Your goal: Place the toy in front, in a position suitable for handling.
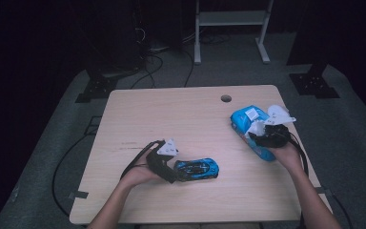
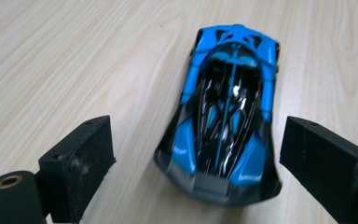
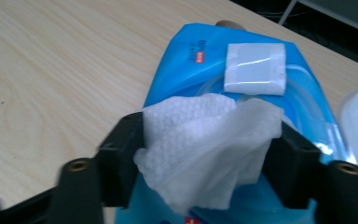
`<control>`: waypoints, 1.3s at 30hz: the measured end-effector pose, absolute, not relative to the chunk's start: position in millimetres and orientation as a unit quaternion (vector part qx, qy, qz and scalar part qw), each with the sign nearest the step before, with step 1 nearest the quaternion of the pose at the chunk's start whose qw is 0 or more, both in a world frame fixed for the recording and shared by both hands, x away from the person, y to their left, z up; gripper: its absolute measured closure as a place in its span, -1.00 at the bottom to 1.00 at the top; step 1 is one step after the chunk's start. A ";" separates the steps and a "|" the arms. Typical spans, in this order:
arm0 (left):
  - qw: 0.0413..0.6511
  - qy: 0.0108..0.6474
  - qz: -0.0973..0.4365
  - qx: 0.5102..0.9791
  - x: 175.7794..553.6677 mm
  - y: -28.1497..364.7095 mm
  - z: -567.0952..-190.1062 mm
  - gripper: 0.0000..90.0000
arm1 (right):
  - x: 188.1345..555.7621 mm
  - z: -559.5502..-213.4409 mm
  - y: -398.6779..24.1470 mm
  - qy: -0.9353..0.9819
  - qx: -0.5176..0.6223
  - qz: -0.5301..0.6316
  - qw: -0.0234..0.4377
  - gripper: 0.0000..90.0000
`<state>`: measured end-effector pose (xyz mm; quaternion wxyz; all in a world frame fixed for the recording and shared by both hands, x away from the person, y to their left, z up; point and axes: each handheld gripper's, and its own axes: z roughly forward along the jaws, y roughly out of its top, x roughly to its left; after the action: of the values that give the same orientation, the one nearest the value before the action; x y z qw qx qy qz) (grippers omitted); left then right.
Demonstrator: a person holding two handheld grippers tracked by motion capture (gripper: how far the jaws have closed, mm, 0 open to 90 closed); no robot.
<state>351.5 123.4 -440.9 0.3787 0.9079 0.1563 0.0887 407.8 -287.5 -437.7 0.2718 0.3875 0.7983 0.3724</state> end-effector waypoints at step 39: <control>0.459 0.187 0.133 0.858 338.6 151.2 -464.1 -0.83 | 344.6 -352.1 -227.0 0.795 0.246 0.517 0.201 0.72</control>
<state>338.6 151.2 -464.1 0.4593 0.8581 0.1872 0.1326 344.6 -227.0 -352.1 0.2015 0.2459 0.7946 0.5173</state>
